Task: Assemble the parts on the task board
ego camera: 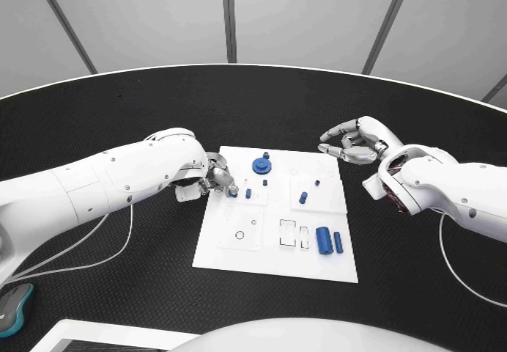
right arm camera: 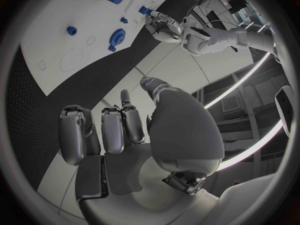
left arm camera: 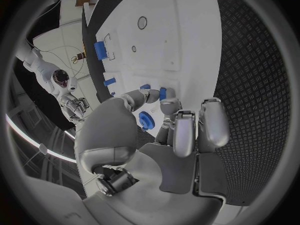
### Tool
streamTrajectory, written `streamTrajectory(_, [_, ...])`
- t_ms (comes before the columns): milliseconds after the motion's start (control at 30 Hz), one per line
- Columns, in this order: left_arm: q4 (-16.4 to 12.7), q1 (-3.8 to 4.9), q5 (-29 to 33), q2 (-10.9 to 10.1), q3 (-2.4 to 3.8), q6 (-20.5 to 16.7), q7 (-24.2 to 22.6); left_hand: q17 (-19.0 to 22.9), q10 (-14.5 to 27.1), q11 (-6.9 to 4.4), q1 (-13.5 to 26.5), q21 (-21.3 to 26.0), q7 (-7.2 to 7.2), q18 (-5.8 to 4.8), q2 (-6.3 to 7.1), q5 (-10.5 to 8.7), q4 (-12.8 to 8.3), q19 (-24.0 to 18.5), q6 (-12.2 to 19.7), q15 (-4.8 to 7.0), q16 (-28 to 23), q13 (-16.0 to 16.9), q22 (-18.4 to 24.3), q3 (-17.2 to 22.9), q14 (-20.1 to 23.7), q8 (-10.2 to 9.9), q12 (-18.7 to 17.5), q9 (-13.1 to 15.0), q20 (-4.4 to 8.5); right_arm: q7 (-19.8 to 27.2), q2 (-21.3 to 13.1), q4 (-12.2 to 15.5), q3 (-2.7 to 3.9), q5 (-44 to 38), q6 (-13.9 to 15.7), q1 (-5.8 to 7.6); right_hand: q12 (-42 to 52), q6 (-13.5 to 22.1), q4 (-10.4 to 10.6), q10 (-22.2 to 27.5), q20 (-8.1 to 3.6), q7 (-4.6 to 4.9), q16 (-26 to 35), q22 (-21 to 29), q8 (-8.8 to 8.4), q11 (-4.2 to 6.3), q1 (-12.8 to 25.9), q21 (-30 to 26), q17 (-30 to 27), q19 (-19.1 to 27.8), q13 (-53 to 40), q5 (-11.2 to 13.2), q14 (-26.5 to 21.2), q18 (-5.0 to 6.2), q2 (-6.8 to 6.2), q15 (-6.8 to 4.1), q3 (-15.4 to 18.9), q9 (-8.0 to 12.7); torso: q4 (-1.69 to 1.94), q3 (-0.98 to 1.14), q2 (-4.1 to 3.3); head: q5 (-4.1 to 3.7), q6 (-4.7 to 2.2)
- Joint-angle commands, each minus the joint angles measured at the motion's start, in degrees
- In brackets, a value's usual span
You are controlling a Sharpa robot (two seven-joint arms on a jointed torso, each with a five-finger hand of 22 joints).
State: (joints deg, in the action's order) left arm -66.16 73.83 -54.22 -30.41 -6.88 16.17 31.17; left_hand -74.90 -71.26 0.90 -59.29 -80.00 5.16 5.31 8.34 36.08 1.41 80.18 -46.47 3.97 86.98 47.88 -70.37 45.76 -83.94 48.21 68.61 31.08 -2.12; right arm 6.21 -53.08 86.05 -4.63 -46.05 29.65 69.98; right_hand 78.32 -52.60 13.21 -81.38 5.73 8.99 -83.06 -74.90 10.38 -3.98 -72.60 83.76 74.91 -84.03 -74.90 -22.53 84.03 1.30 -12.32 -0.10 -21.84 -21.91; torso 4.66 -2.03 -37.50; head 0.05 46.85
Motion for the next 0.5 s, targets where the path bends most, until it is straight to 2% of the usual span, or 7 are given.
streamTrajectory(33, [0.2, 0.0, -0.1, 0.1, 0.0, 0.2, 0.0, -8.7, -2.6, -2.07, -0.5, -0.2, -1.8, -0.99, 0.1, 0.5, -5.9, 0.3, -2.1, 0.54, 0.2, 0.0, 0.0, 5.5, -4.4, 0.4, 0.3, -0.1, 0.3, 0.0, 0.0, 0.0, 0.0, 0.0, 0.0, 0.0, 0.0, 0.3, 0.0, 0.0, -0.29, -0.17, 0.1, -3.2, 0.35, 0.15, -0.1, -0.2, 4.6, -0.4, -5.5, -0.1, 3.3, 1.17, 0.3, -0.46, -0.3, -0.1, 0.02, -0.02, 0.05, -0.03, 0.13])
streamTrajectory(500, [0.9, 0.01, -0.2, 0.7, 0.0, 0.2, 0.0, -8.7, -2.7, -2.09, -0.5, -0.2, -1.83, -0.98, 0.09, 0.91, -5.9, 0.3, -2.2, 0.56, 0.2, 0.1, 0.0, 5.4, -4.4, 0.4, 0.4, -0.1, 0.32, 0.0, 0.0, 0.1, 0.0, 0.0, 0.1, 0.0, 0.0, 0.3, 0.0, 0.0, -0.29, -0.17, 0.1, -3.2, 0.35, 0.15, -0.1, -0.2, 4.6, -0.4, -5.5, -0.1, 3.3, 1.17, 0.3, -0.46, -0.3, -0.1, 0.03, -0.02, -0.04, -0.16, 0.25])
